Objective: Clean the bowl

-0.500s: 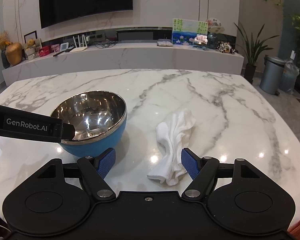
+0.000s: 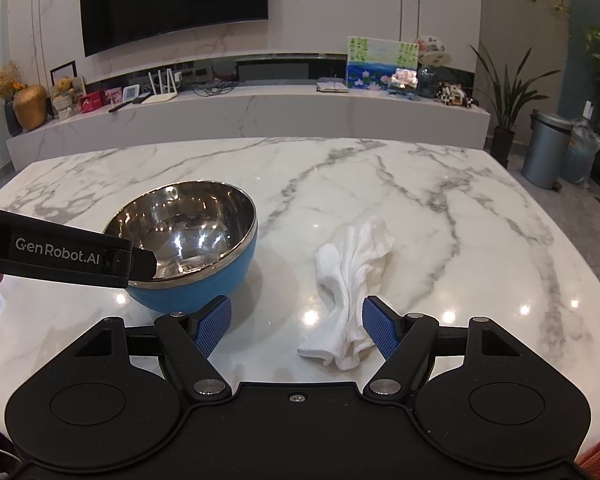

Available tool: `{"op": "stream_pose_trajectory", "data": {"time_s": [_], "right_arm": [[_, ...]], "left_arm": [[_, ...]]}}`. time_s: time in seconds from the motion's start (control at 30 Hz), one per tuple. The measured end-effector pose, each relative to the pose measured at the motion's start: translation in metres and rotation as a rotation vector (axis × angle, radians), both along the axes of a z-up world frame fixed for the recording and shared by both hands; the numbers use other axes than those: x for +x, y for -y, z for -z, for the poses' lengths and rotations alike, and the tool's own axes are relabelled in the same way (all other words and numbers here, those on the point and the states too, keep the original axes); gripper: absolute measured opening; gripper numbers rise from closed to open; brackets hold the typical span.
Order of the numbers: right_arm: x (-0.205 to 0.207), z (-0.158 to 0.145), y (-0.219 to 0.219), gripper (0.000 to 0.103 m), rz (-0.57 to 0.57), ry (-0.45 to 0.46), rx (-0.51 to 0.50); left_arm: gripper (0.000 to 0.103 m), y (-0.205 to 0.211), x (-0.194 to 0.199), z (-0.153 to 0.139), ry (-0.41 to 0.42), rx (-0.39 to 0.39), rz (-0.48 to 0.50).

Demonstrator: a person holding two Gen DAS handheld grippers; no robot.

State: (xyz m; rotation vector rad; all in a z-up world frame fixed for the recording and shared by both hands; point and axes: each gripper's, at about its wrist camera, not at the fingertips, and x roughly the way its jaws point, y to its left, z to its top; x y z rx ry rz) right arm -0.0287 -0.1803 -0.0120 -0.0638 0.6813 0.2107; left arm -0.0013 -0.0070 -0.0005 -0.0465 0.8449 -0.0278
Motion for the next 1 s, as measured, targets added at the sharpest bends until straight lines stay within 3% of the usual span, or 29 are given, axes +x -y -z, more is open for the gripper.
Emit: {"op": "stream_pose_trajectory", "data": {"time_s": [1.0], "right_arm": [[-0.0013, 0.0014, 0.0026, 0.07, -0.007, 0.0, 0.011]], "left_arm": [[0.083, 0.0005, 0.0012, -0.0039, -0.012, -0.001, 0.003]]}}
